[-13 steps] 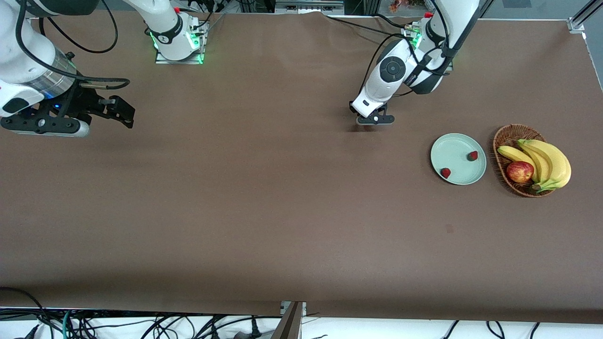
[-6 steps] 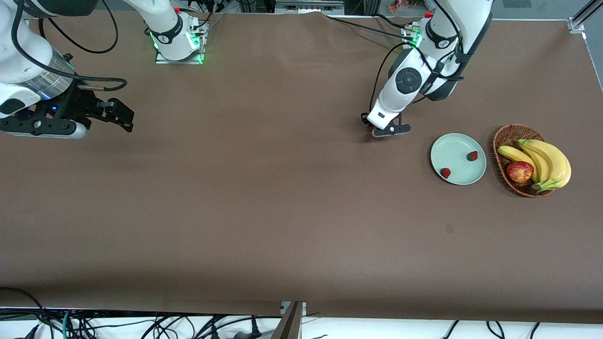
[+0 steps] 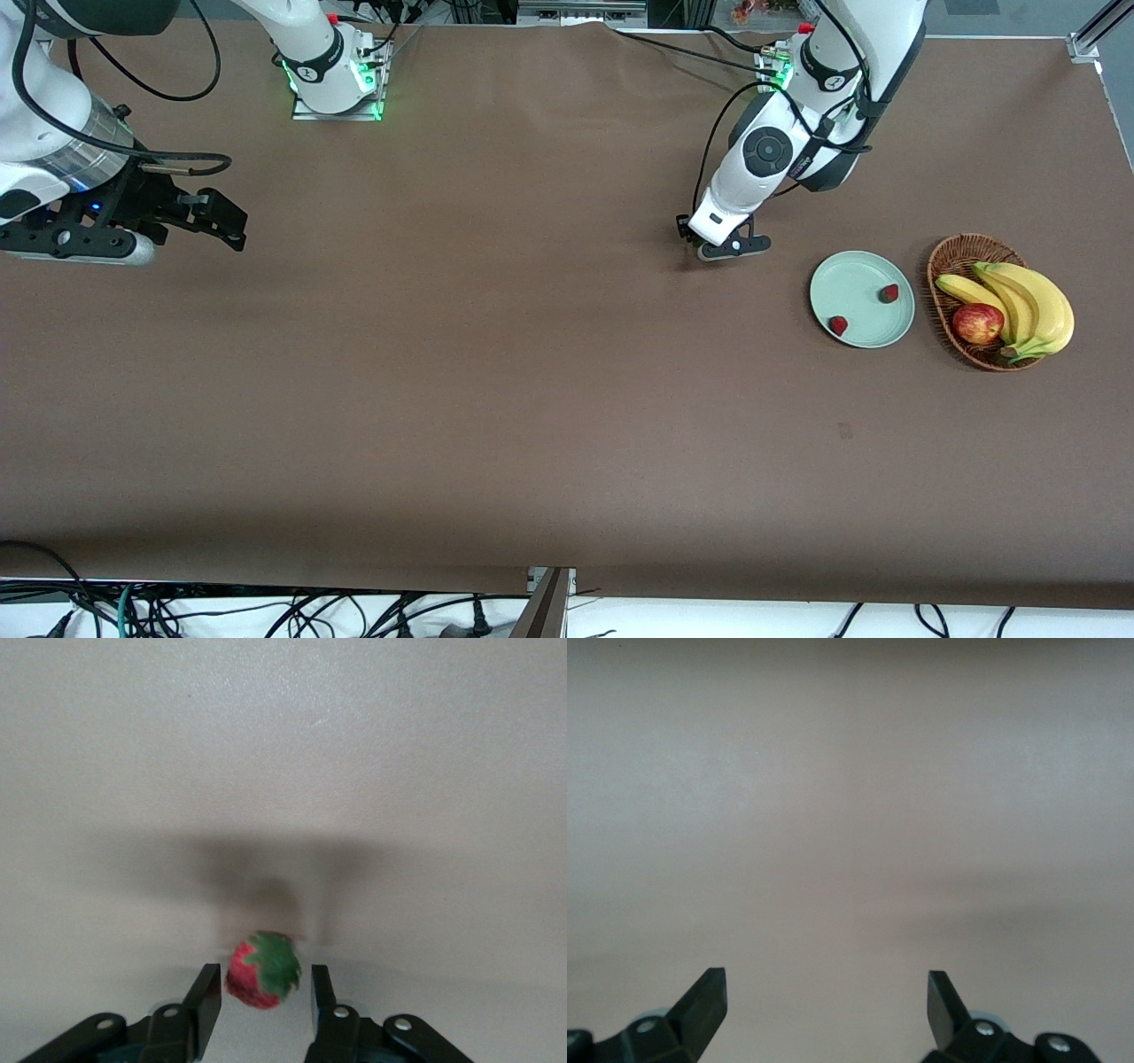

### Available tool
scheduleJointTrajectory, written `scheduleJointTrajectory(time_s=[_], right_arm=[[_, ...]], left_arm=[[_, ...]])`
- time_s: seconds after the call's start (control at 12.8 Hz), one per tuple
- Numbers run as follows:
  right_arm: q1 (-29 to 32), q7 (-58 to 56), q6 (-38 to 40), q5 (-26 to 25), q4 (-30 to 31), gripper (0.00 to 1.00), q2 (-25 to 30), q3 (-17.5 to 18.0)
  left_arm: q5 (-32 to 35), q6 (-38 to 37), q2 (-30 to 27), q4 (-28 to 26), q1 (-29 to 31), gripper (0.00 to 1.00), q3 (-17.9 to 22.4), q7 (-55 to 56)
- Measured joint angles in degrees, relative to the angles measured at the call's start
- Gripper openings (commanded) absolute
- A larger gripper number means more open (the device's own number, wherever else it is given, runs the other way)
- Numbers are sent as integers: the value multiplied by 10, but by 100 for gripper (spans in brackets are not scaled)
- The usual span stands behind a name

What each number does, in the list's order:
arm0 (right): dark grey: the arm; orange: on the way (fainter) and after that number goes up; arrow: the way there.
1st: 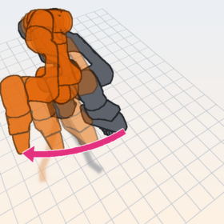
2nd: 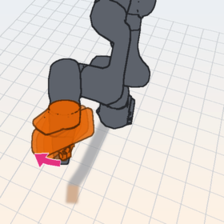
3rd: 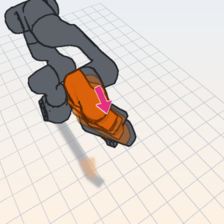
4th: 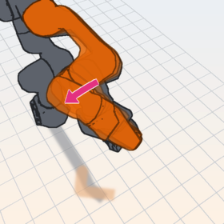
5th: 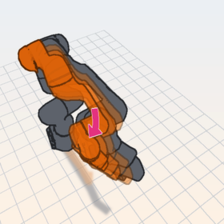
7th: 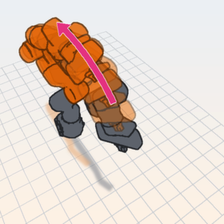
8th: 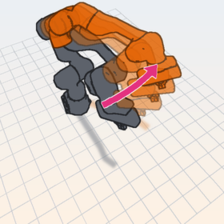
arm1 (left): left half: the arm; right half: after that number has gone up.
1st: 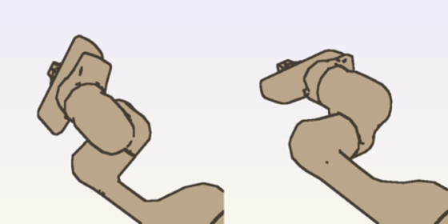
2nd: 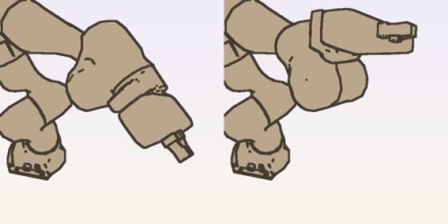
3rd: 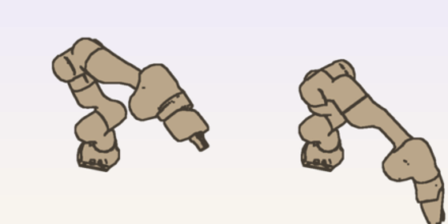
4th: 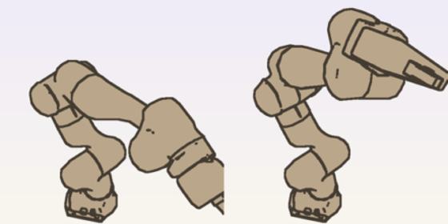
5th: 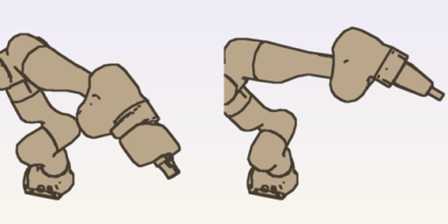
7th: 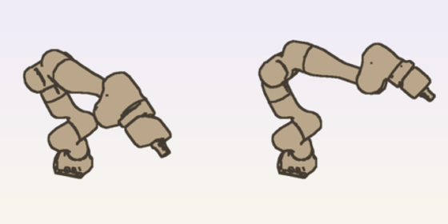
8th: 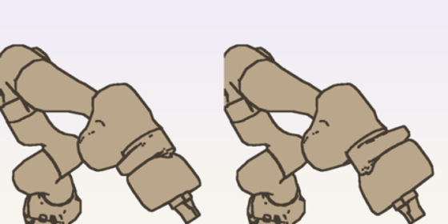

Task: Collect all strawberries into plate
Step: 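Grasp the last strawberry with the left gripper and lift it, then carry the strawberry over the plate and open the left gripper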

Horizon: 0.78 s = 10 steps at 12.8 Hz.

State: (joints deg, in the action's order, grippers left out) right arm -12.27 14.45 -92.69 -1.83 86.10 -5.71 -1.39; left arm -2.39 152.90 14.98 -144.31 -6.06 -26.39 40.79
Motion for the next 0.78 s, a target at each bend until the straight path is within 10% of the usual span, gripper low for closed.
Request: scheduleJointTrajectory(time_s=[0.78], right_arm=[[1, 0, 0, 0, 0, 100, 0, -2]], left_arm=[[0, -96, -21, 59, 0, 19, 8, 13]])
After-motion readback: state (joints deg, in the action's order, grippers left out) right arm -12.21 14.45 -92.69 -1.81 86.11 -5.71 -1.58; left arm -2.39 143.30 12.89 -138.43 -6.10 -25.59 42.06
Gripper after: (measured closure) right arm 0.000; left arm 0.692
